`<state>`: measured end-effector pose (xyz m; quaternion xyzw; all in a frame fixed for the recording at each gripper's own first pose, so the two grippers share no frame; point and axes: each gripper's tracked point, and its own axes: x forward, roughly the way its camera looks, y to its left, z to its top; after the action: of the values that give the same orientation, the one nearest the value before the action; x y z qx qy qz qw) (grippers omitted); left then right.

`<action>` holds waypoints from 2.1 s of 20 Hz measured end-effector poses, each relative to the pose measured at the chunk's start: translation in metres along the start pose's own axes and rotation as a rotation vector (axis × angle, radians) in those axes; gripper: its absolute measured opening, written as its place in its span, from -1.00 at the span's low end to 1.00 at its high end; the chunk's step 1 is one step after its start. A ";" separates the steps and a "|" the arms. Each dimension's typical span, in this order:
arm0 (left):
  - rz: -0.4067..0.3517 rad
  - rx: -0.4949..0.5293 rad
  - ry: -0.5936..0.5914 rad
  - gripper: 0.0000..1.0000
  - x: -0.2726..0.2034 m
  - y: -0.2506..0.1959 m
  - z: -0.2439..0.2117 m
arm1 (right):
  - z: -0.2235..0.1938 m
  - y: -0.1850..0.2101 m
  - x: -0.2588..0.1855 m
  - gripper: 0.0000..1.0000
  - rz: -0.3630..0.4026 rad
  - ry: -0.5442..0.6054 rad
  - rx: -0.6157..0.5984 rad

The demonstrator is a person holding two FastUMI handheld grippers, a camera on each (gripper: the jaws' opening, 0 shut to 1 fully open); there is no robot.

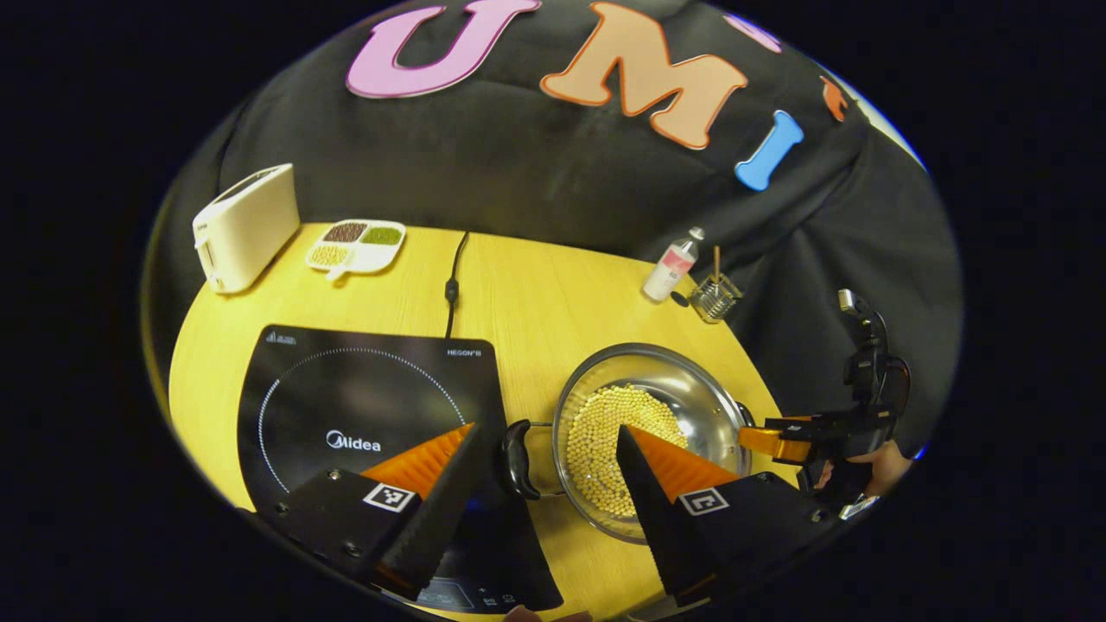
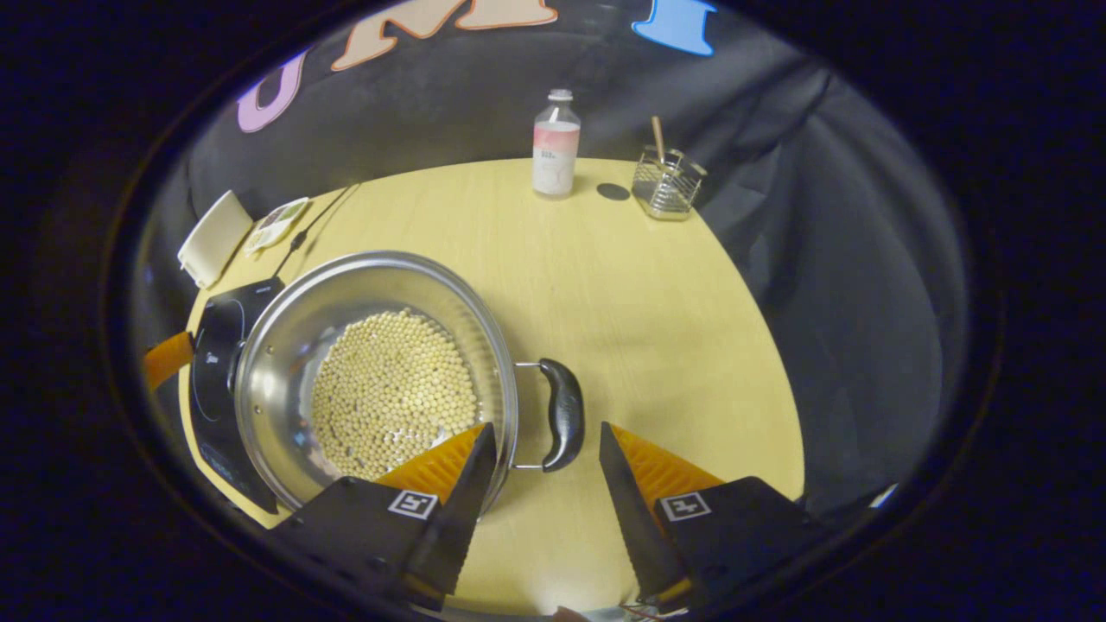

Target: First push the handle of the pot to place it horizontally, then grasp the pot with both hands and set it on the induction cooktop.

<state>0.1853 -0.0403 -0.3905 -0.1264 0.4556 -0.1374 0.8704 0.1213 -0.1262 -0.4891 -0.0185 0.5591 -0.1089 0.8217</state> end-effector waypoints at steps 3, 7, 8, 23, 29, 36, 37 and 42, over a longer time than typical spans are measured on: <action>0.021 -0.017 0.063 1.00 0.016 0.004 -0.017 | 0.002 0.001 0.013 0.62 0.022 0.016 0.013; 0.032 -0.019 0.136 0.84 0.037 0.007 -0.037 | 0.002 0.001 0.027 0.45 0.046 0.047 0.015; 0.029 -0.039 0.151 0.84 0.042 0.003 -0.041 | 0.002 0.002 0.030 0.48 0.054 0.052 0.010; 0.090 0.038 0.255 0.45 0.082 -0.010 -0.055 | -0.004 -0.018 0.062 0.24 0.159 0.125 0.091; 0.059 0.013 0.292 0.14 0.089 -0.011 -0.056 | -0.002 -0.018 0.064 0.00 0.206 0.142 0.142; 0.067 0.000 0.340 0.01 0.088 -0.012 -0.060 | -0.001 -0.017 0.056 -0.01 0.193 0.167 0.156; 0.065 0.003 0.343 -0.03 0.086 -0.013 -0.060 | -0.002 -0.017 0.053 -0.01 0.196 0.165 0.157; 0.072 0.036 0.303 -0.08 0.065 -0.023 -0.042 | 0.009 -0.019 0.032 -0.02 0.211 0.147 0.191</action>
<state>0.1836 -0.0885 -0.4555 -0.0725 0.5832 -0.1318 0.7983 0.1376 -0.1517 -0.5126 0.1267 0.6036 -0.0756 0.7835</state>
